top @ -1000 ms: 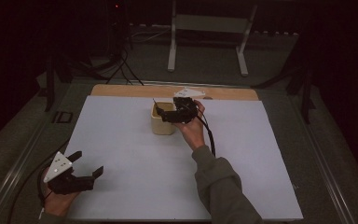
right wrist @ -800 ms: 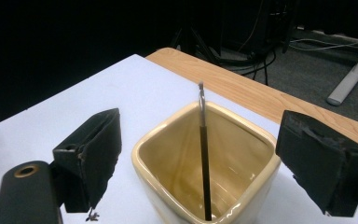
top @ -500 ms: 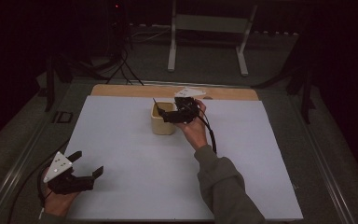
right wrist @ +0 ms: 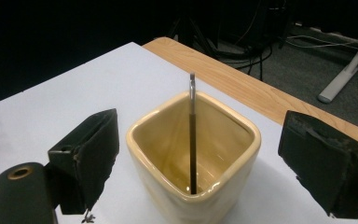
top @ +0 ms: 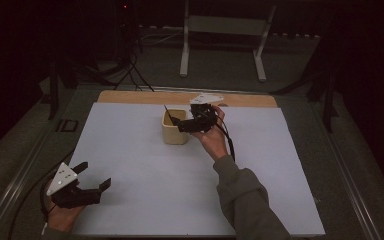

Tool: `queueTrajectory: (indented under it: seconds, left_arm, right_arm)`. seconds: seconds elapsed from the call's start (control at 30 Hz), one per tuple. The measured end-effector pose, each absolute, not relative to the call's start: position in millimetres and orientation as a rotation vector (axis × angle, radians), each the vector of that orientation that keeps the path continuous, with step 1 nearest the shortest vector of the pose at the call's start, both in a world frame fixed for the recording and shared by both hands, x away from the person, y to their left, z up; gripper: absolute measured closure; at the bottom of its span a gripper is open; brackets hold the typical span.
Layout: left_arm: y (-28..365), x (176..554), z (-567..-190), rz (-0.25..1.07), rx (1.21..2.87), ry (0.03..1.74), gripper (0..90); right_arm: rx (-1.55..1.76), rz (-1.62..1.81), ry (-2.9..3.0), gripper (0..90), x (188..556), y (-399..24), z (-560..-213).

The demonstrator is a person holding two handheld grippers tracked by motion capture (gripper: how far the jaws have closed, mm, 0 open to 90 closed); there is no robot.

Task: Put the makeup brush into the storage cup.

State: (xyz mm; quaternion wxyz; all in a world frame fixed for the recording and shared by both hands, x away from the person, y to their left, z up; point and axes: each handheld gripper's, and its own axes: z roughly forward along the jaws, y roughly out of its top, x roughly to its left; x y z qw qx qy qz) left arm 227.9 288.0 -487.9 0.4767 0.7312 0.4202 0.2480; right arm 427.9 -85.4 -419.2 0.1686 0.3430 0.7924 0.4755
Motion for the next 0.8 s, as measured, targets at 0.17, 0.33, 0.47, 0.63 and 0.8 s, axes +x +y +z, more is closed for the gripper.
queueTrajectory:
  seconds: [0.17, 0.33, 0.47, 0.63, 0.8]
  left_arm:
    - [288, 228, -488, 0.603, 1.791, 1.023, 2.3]
    - [288, 228, -488, 0.602, 1.787, 1.024, 2.2]
    - [288, 228, -488, 0.602, 1.790, 1.024, 2.2]
    - [288, 228, -488, 0.600, 1.789, 1.024, 2.2]
    - [288, 228, -488, 0.599, 1.792, 1.022, 2.2]
  right_arm:
    - [0.975, 1.350, 2.259, 11.5, 427, -89, -418]
    - [0.963, 1.345, 2.265, 11.4, 425, -91, -415]
    - [0.960, 1.334, 2.271, 11.4, 423, -92, -413]
    - [0.946, 1.324, 2.273, 11.4, 420, -94, -410]
    - [0.933, 1.327, 2.270, 11.4, 417, -99, -407]
